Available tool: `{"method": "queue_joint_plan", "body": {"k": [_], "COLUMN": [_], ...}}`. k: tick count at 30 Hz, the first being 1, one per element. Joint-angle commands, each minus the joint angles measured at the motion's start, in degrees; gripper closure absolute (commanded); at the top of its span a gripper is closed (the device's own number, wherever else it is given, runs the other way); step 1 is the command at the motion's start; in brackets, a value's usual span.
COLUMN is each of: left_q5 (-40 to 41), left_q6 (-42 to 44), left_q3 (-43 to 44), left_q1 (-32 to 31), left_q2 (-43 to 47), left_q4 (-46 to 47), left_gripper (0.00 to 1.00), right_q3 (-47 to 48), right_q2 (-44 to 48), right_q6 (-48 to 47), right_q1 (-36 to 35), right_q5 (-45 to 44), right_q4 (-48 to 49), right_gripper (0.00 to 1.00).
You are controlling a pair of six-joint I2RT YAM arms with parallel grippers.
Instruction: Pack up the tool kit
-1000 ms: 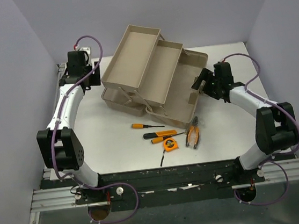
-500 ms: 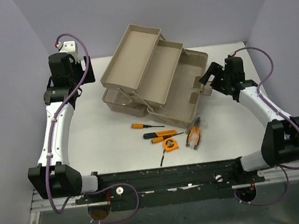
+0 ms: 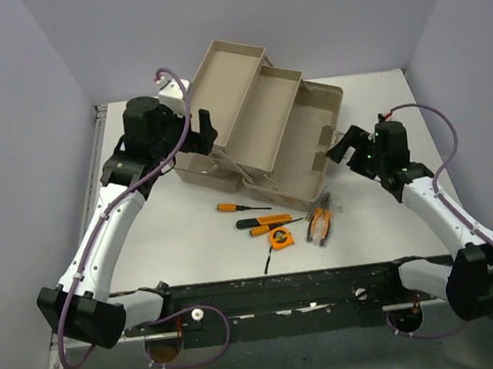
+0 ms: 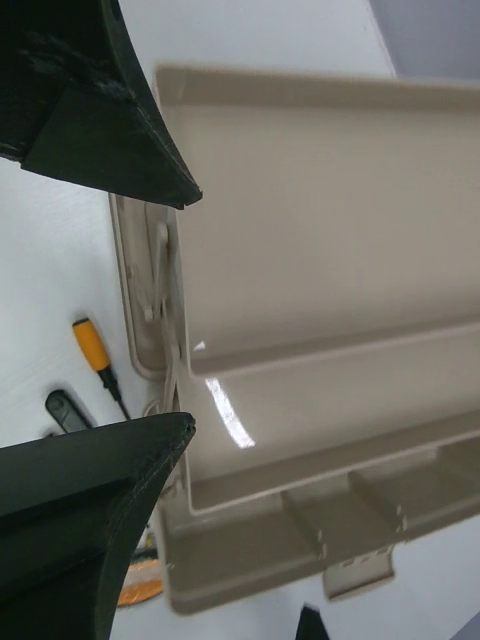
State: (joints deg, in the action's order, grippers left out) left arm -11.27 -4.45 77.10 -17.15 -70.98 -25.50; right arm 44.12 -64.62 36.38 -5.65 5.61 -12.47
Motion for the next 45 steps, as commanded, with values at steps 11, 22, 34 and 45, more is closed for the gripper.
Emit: {"method": "queue_joint_plan", "body": {"k": [11, 22, 34, 45], "left_q5": [-8.16, -5.17, -1.48, -2.8], "left_q6": [-2.4, -1.09, 1.37, -5.57], "left_q3": [-7.57, -11.09, -14.78, -15.66], "left_q1": [-9.04, -9.4, -9.22, 2.37], "left_q2": [-0.82, 3.12, 10.07, 11.65], "left_q4": [2.12, 5.01, 9.41, 10.55], "left_gripper": [0.03, 0.02, 0.01, 0.01], "right_q3": [3.78, 20.38, 25.14, -5.85], "right_q2": [-16.32, -28.27, -17.32, 12.31], "right_q6": [7.03, 1.59, -11.42, -2.21], "right_q1": [-10.7, -9.91, -8.68, -11.39], "right_q5": [2.49, -9.04, -8.59, -0.78], "right_q4": [6.58, 1.75, -8.08, -18.29], "right_gripper": [0.42, 0.66, 0.03, 0.12]}}
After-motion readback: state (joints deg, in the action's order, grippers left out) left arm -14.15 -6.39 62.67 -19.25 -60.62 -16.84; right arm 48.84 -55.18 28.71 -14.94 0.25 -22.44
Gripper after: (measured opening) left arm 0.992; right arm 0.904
